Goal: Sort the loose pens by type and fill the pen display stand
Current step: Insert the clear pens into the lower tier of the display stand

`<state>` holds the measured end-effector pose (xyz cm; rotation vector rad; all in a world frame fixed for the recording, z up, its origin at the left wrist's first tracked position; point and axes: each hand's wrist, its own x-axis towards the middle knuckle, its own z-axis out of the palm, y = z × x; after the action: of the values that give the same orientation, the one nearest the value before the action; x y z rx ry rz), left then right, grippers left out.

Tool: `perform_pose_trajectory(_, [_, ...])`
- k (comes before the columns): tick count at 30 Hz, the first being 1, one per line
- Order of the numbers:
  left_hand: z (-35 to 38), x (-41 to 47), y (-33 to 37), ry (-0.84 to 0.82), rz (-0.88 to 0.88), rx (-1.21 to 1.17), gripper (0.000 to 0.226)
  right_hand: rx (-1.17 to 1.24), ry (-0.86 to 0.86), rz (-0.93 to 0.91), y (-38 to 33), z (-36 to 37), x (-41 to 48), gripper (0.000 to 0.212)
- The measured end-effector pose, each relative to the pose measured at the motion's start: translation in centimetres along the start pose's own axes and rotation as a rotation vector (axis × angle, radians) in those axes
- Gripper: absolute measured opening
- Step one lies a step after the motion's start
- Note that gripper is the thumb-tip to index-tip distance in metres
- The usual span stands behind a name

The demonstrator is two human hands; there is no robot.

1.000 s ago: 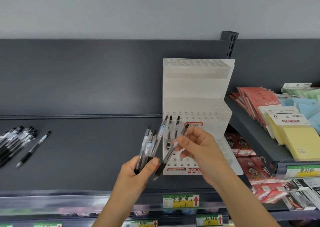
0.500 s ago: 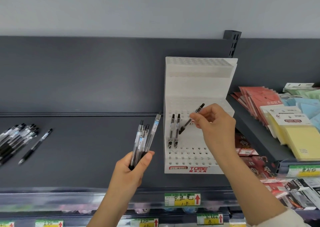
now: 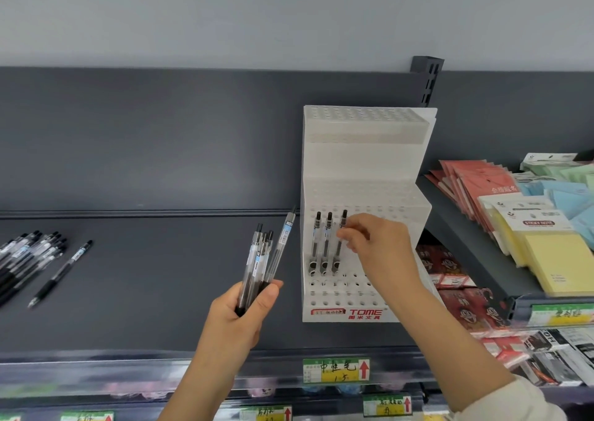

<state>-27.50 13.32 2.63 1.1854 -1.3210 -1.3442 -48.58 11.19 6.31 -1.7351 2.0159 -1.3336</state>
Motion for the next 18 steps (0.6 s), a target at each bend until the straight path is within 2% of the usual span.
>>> perform_pose_trajectory(6, [0.3, -0.2, 0.1, -0.031, -0.004, -0.002, 0.066, -0.04, -0.026, 0.026, 0.3, 0.4, -0.7, 0.016])
perform_pose_trajectory(11, [0.7, -0.3, 0.4, -0.055, -0.008, -0.015, 0.041, 0.042, 0.133, 0.068, -0.8, -0.4, -2.2, 0.008])
perform_pose_trajectory(12, [0.8, -0.3, 0.4, -0.068, -0.009, -0.014, 0.037, 0.109, 0.108, 0.083, -1.2, -0.5, -2.5, 0.005])
perform_pose_trajectory(14, [1.0, -0.3, 0.5, -0.103, -0.01, 0.004, 0.028, 0.31, -0.057, 0.152, -1.8, -0.4, -3.2, 0.004])
perform_pose_trajectory(16, [1.3, -0.5, 0.6, -0.163, -0.012, 0.016, 0.026, 0.571, -0.257, 0.24, -2.3, -0.1, -3.8, 0.015])
perform_pose_trajectory(18, [1.7, -0.7, 0.6, -0.221, -0.01, 0.037, 0.03, 0.769, -0.356, 0.307, -2.3, 0.0, -4.1, 0.021])
